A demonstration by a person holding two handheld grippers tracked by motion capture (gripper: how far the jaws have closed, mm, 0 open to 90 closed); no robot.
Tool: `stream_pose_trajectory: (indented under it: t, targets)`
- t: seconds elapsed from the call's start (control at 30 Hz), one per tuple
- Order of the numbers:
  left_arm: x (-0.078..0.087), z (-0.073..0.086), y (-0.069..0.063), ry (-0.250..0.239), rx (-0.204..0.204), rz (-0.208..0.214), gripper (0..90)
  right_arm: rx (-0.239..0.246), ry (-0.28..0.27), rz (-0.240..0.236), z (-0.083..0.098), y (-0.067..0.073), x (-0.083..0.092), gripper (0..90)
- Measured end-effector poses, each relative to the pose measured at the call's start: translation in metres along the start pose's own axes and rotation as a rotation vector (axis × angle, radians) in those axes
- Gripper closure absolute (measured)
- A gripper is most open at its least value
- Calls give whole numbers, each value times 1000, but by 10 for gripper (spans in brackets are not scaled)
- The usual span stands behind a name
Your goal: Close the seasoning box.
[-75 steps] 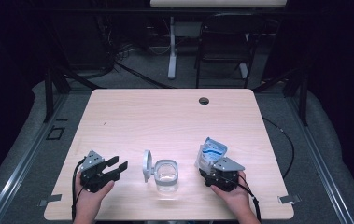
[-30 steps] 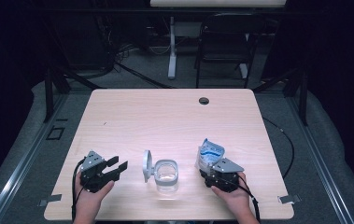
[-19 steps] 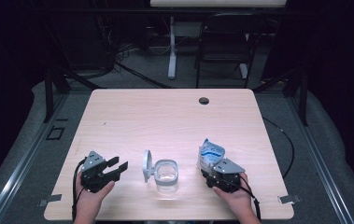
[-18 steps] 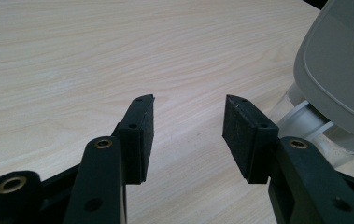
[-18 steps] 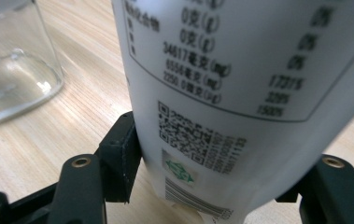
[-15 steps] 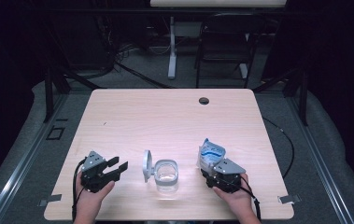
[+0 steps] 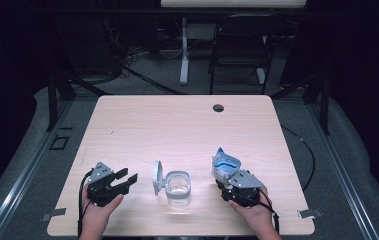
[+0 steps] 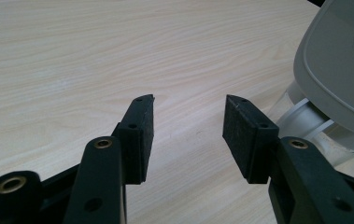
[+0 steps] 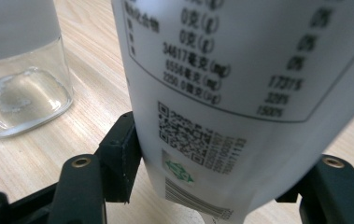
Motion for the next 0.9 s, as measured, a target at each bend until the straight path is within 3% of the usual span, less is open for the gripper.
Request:
stream_pose_trajectory:
  t: [0.2, 0.37, 0.9]
  targets:
    - [0, 0, 0, 0, -1, -1, 533, 18, 6, -6, -3, 1, 2, 381]
    - [1, 0, 1, 11, 1, 3, 532, 93, 17, 12, -8, 5, 8, 381]
    - [2, 0, 1, -3, 1, -2, 531, 159, 41, 23, -12, 10, 11, 381]
Point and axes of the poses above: each handheld gripper's, and its own axes: x roughly backward along the jaws, z roughly out of its underside, y roughly to its left, the point moved 1 cm from there along -x, roughly forward along the jaws, and after that the axes turned 1 degree about -x, right-handed, at the moved point
